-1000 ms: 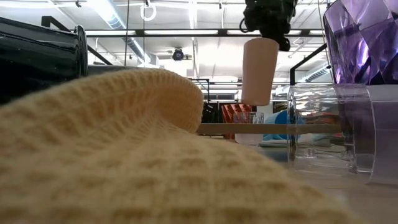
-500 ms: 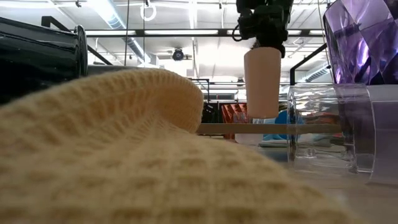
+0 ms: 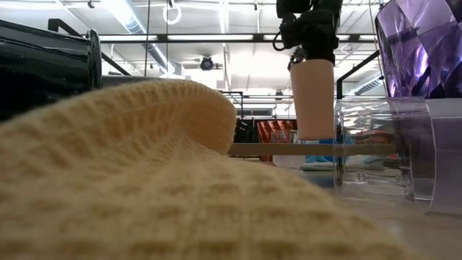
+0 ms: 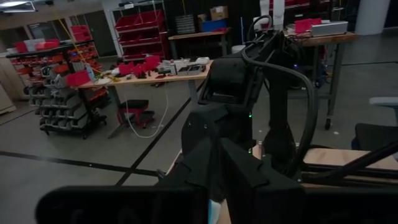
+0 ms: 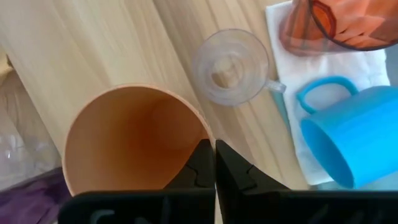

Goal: Stack small to large cups/mugs on shelf
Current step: Put the top orange cup on the shelf

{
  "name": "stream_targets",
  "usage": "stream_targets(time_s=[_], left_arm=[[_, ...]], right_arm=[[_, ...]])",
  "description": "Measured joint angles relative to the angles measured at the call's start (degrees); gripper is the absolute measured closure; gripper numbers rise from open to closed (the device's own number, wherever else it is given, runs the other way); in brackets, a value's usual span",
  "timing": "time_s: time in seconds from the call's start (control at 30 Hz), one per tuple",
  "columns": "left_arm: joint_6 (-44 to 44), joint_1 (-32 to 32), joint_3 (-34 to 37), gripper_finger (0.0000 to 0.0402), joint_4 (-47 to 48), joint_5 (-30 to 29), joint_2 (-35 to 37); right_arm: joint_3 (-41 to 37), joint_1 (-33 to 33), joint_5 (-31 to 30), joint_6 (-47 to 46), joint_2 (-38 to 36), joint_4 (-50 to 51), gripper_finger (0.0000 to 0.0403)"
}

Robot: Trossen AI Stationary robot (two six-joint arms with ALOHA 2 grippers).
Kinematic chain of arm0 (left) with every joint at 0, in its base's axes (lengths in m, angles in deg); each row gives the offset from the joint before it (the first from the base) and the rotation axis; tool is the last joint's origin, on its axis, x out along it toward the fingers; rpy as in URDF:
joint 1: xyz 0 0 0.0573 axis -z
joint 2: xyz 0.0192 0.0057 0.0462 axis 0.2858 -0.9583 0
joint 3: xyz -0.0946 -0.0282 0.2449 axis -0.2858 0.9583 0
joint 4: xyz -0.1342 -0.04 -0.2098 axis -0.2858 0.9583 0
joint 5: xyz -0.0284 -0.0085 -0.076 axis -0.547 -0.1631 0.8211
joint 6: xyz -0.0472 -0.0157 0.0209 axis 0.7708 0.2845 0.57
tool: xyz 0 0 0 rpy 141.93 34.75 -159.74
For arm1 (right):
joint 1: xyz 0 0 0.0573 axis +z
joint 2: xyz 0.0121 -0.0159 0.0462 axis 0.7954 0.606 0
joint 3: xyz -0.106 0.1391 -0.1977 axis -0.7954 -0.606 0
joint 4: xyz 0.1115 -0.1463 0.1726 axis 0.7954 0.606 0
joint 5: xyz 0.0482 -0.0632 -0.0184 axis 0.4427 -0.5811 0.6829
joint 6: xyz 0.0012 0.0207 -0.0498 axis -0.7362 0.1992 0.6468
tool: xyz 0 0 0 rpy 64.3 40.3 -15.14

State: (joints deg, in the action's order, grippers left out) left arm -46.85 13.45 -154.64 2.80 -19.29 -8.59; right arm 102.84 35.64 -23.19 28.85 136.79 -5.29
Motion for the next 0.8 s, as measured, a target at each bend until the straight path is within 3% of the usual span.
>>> stream_targets(time_s=[0.8], left_arm=[[-0.1, -0.3, 0.0, 0.0359, 0.0, 0.0, 0.0]], right_arm=[[-4.0, 1.1, 1.1, -4.1, -0.2, -1.6, 0.0389]])
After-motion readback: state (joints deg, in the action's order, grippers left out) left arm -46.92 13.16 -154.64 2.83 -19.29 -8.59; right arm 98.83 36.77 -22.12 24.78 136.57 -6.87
